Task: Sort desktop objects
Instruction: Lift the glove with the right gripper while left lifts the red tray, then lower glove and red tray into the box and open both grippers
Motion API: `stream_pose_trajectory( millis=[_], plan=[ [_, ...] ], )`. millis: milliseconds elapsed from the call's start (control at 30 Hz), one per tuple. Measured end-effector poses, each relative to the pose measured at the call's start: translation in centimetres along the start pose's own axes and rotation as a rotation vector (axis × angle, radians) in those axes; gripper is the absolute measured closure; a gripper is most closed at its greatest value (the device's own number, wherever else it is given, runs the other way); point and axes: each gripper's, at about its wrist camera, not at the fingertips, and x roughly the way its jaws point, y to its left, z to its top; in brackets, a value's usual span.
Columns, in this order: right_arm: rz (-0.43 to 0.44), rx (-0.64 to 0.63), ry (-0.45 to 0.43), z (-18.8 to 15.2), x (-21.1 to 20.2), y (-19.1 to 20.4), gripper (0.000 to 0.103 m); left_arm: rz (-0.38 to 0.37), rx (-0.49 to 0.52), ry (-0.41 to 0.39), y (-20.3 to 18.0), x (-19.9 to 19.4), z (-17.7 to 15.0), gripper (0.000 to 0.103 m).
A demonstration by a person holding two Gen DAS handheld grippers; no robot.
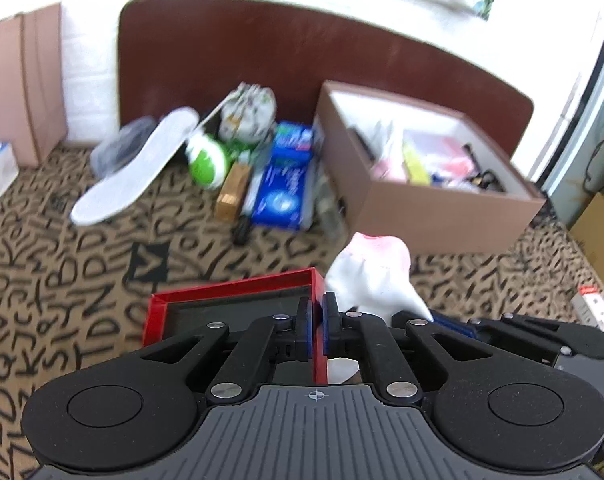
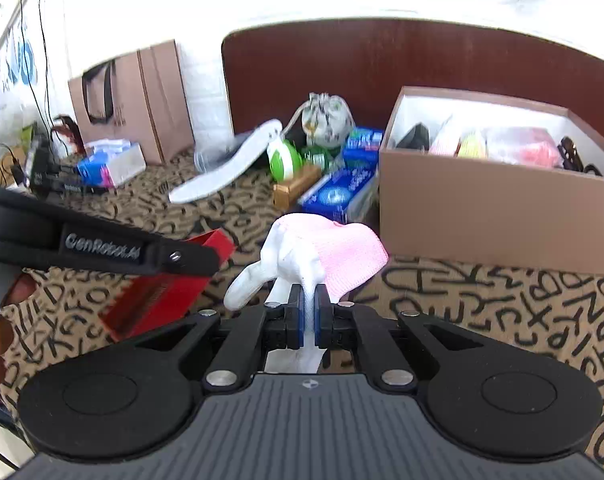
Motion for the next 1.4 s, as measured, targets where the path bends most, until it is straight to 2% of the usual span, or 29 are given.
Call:
stream_pose_trajectory(
  millis=[333, 633, 767, 1000, 1233, 1400],
  plan=[
    [-0.01, 0.021, -0.145, 5.0, -3.1, -3.4, 0.097, -0.1, 0.077, -0.116, -5.8, -1.1, 7.3, 0.103],
    [-0.107, 0.002, -0.242, 9.8, -4.3, -8.3, 0.097, -0.147, 0.176, -0.2, -11.5, 1.4, 14.2, 0.103],
    [-0.156, -0.01, -0.265, 11.8, -3.7, -11.0, 0.097, -0.156, 0.209, -0.21, -13.2, 3.5, 16.3, 0.103],
    [-0.183, -0.006, -0.253, 14.0, 0.3, -15.1, 0.097, -0.152, 0.211, -0.171, -13.8, 9.7, 18.4, 0.103],
    [-0.195, -0.004, -0.193, 14.1, 6.2, -18.0, 0.097, -0.125, 0.185, -0.114, -12.5, 15.9, 20.1, 0.103],
    [-0.175, 0.042, -0.161, 14.3, 9.0, -19.6, 0.097, -0.101, 0.18, -0.091, -11.7, 18.8, 20.8, 0.103]
  ],
)
